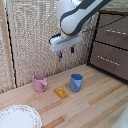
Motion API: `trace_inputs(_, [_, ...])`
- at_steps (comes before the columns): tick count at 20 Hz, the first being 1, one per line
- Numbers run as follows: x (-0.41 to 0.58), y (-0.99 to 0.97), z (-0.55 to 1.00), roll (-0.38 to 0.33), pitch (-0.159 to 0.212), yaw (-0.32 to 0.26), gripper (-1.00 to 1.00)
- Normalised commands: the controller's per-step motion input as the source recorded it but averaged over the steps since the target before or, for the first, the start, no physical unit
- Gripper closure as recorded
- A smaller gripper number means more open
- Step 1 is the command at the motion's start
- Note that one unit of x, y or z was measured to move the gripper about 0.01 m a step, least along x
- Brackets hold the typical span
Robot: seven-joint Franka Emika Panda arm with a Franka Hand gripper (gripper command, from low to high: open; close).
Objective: Please adjust your gripper to match the height of the lower drawer handle. Progress your gripper onward until it happens to touch the drawer handle. Now, firmly take hold of it with your gripper, then steadily retract it to swing the drawer wide open.
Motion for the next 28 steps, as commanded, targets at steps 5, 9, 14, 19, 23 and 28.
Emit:
trace_inputs(5, [-0.018,-0.26,-0.06,-0.375,-0.087,0.103,-1.00])
trace_inputs(9, [-0.056,-0.32,-0.05,-0.375,-0.081,0.090,-1.00])
trace_inputs(14, [-0.083,-0.36,-0.07,-0.375,-0.057,0.078,-1.00])
trace_inputs(19, [-0.010,-0.31,-0.15,-0.375,-0.011,0.098,-1.00])
trace_inputs(23, [0.000,-0.34,-0.20,-0.372,-0.001,0.107,-1.00])
trace_inputs(28, [-0.006,-0.48,-0.17,-0.318,0.000,0.094,-1.00])
